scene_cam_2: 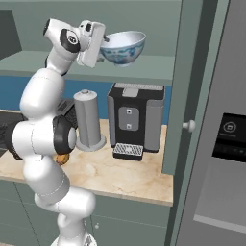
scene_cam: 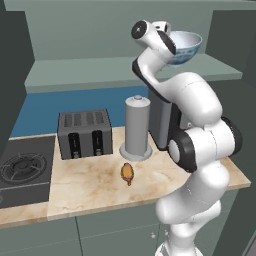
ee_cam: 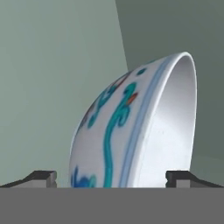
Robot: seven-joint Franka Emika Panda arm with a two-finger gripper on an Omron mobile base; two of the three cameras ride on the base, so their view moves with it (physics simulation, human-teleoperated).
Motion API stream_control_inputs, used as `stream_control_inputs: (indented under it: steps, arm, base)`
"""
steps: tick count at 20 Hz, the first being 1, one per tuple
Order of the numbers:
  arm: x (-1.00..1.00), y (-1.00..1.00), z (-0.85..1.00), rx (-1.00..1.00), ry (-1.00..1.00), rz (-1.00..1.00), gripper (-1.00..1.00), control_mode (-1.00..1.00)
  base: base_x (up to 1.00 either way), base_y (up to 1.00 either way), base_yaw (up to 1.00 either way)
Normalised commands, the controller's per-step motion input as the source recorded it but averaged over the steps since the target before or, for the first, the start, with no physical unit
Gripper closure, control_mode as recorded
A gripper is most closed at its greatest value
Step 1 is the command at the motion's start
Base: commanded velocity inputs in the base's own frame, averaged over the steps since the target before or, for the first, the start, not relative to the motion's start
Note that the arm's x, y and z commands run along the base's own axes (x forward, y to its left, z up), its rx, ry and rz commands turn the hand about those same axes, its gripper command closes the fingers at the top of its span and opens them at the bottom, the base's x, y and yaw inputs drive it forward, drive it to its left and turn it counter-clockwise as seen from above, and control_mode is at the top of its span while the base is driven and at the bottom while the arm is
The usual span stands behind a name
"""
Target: Retrieve the bowl from the cabinet, then place the raw meat into the bowl to avoid contamination.
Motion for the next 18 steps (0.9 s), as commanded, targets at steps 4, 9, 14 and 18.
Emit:
stream_control_inputs:
  steps: [4, 9, 14, 18]
  arm:
    - [0.00, 0.00, -0.14, 0.00, 0.02, 0.00, -1.00, -1.00]
    - [0.00, 0.00, -0.07, 0.00, 0.00, 0.00, 1.00, -1.00]
    - [0.00, 0.00, -0.04, 0.00, 0.00, 0.00, 1.00, -1.00]
    - [0.00, 0.00, -0.05, 0.00, 0.00, 0.00, 1.00, -1.00]
  base:
    - [0.00, 0.00, 0.00]
    - [0.00, 0.00, 0.00]
    - [0.00, 0.00, 0.00]
    - [0.00, 0.00, 0.00]
